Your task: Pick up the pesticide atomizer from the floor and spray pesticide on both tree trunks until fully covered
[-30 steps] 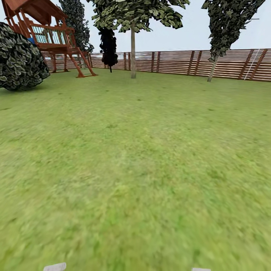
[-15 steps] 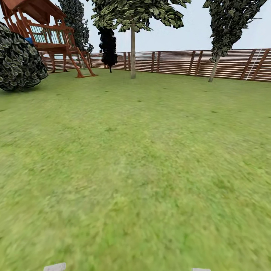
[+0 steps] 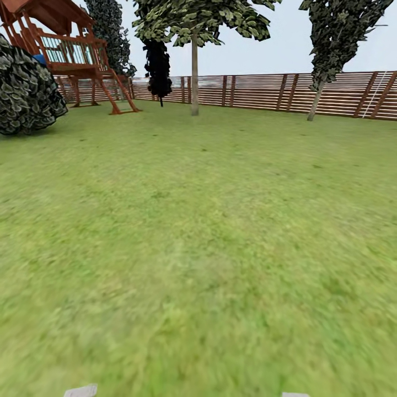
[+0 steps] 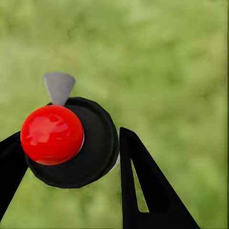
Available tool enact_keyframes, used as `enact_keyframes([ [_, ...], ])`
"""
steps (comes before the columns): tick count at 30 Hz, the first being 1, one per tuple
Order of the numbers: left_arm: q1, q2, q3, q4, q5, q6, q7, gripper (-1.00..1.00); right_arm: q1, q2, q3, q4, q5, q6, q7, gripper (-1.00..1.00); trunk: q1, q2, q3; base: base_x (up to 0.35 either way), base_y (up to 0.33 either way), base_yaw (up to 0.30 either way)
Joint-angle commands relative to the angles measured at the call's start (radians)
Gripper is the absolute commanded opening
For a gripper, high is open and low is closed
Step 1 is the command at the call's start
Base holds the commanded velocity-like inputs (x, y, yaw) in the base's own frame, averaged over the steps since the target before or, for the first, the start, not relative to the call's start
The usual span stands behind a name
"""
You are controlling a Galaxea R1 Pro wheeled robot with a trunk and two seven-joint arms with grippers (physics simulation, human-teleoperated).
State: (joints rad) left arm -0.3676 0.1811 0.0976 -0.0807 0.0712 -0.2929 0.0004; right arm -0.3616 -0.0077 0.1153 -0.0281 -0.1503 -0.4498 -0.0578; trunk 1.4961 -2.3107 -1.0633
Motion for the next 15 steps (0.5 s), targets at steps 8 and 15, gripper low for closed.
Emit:
enact_keyframes([
  [8,-0.001,0.000,0.002,0.001,0.007,-0.003,-0.002,-1.00,0.000,0.000,0.009,0.001,-0.009,-0.003,-0.002,1.00,0.000,0.000,-0.001,0.337,0.000,0.000],
  [15,-0.001,0.000,0.002,0.001,0.007,-0.003,-0.002,-1.00,0.000,0.000,0.009,0.001,-0.009,-0.003,-0.002,1.00,0.000,0.000,-0.001,0.337,0.000,0.000],
])
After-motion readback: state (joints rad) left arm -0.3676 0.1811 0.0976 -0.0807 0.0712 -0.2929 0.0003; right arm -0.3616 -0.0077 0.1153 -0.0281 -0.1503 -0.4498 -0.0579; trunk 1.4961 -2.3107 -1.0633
